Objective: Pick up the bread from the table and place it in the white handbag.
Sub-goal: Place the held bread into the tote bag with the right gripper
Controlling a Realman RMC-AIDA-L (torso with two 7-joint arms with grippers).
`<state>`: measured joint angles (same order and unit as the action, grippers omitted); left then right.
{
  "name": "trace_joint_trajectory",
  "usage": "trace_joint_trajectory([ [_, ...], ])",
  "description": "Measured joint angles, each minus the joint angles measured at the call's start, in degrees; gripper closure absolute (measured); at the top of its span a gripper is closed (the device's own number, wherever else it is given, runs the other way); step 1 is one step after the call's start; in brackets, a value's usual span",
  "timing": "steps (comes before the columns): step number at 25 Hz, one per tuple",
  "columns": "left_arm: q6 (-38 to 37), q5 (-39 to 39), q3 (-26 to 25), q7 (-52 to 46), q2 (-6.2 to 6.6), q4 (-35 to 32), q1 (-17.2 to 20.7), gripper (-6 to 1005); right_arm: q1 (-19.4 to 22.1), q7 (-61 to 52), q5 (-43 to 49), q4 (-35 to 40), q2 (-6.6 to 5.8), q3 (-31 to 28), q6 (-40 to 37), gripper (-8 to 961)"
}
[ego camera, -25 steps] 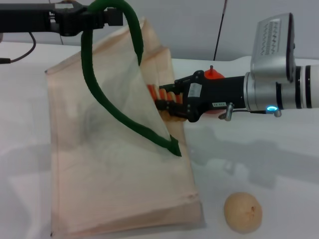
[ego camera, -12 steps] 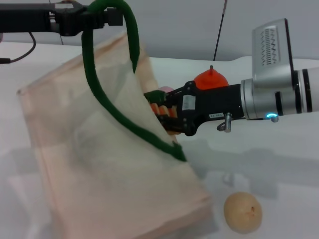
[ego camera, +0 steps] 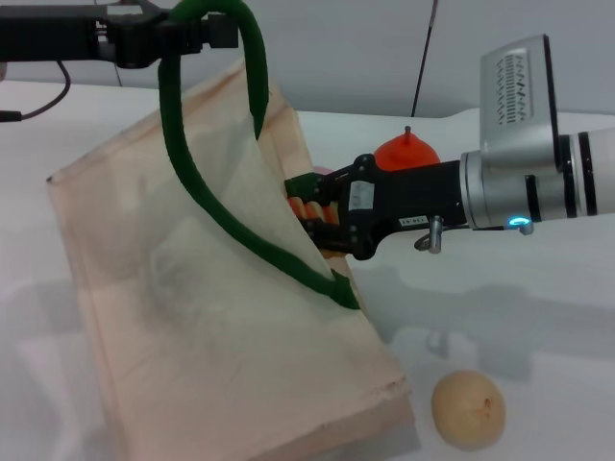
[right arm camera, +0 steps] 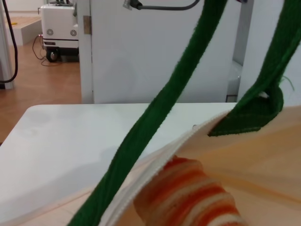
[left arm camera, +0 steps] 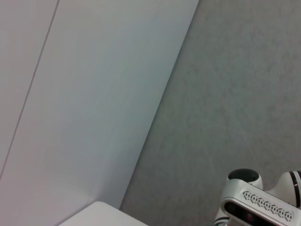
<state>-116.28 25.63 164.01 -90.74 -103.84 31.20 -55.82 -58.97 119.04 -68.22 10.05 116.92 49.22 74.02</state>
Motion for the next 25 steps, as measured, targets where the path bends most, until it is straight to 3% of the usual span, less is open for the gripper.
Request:
trace_joint_trajectory([
  [5,0.01,0.03,0.00,0.11,-0.03,0.00,0.00,967,0.32,0.02,-0.07,-0.04,0.02,-0.25,0.07,682],
  [21,0.56,0.03,0.00,0.22,-0.23,0.00,0.02,966,0.54,0.05,-0.19,-0.74,0.07,-0.53,-0.81,324],
  [24,0.87,0.03,0.00,0.22,-0.22,0.00,0.09,966,0.71,0.05,-0.22,-0.74,0.07,-0.56,-1.30,124],
  [25,0.95,0.03,0.00,0.22,-0.21,-0.01,0.20,966,1.00,-0.05,-0.43,-0.74,0.03,-0.81,-2.88,114],
])
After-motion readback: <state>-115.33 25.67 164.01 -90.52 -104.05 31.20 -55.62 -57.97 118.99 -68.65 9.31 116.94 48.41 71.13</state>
